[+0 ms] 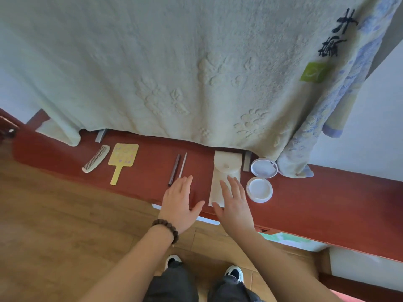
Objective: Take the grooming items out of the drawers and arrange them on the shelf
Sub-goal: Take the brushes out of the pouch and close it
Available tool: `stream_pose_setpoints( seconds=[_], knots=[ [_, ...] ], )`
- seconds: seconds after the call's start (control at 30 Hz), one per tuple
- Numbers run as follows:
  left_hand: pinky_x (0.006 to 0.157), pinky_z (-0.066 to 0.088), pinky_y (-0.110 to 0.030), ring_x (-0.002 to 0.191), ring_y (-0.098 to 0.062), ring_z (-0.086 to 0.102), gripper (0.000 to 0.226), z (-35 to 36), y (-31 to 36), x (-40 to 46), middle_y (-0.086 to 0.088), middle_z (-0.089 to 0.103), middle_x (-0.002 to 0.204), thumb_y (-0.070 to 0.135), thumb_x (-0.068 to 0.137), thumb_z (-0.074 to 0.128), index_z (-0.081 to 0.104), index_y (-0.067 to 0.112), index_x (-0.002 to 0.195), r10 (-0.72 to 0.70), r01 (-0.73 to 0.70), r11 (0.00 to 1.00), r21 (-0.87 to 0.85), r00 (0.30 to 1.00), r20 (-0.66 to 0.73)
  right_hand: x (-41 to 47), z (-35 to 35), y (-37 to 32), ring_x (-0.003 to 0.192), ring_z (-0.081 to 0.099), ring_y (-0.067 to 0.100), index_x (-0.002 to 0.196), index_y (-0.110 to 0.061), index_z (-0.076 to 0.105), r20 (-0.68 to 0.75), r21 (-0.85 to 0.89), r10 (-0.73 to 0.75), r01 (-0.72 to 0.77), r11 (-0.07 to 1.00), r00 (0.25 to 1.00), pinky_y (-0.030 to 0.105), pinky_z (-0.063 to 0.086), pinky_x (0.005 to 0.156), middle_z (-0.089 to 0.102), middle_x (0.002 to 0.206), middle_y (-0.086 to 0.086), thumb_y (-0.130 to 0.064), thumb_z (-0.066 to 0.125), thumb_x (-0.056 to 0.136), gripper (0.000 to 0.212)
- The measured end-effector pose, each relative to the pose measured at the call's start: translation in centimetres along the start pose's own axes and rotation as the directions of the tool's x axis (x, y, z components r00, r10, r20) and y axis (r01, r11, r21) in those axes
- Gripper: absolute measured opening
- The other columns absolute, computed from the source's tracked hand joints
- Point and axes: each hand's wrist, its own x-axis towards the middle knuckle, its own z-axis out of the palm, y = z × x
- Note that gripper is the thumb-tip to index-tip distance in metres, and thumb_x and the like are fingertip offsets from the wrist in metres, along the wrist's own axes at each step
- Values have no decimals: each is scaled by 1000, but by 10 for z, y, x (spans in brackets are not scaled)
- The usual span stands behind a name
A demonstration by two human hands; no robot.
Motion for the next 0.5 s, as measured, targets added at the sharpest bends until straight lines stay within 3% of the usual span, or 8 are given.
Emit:
stream_pose_setpoints(
  seconds=[0.1, 0.17, 0.3, 0.5],
  knots=[
    [117, 25, -39, 143, -18, 24, 75, -8, -20, 4, -1, 31, 153, 48, 89, 55, 22, 18, 149, 16, -16, 1000, -17, 1000, -16, 9, 19, -15, 147, -6, 27, 150, -17, 21, 71, -141, 12, -2, 990, 997, 45, -4, 118, 5, 161, 7, -45, 40, 97, 63],
    [117, 23, -37, 144, -19, 22, 73, -15, -34, 9, -2, 31, 153, 45, 90, 55, 23, 17, 149, 53, -54, 998, -31, 998, -25, 15, 29, -22, 146, -13, 28, 152, -21, 13, 85, -227, 97, -76, 971, 992, 48, -11, 114, -1, 161, 4, -48, 36, 97, 65],
    [118, 21, -34, 145, -17, 21, 69, -32, -64, 23, -2, 30, 154, 37, 91, 56, 24, 17, 149, 174, -172, 980, -96, 985, 5, 25, 43, -41, 147, -8, 24, 152, -23, 12, 45, -221, 281, -264, 939, 959, 65, 5, 111, 2, 161, -5, -42, 39, 97, 64],
    [117, 21, -28, 144, -14, 22, 64, -60, -103, 44, -1, 30, 153, 29, 93, 56, 26, 17, 148, 345, -338, 930, -142, 938, 28, 32, 47, -68, 146, 3, 23, 146, -23, 27, -81, -44, 509, -513, 857, 857, 49, 18, 114, 10, 159, 1, -34, 54, 86, 66]
  ],
)
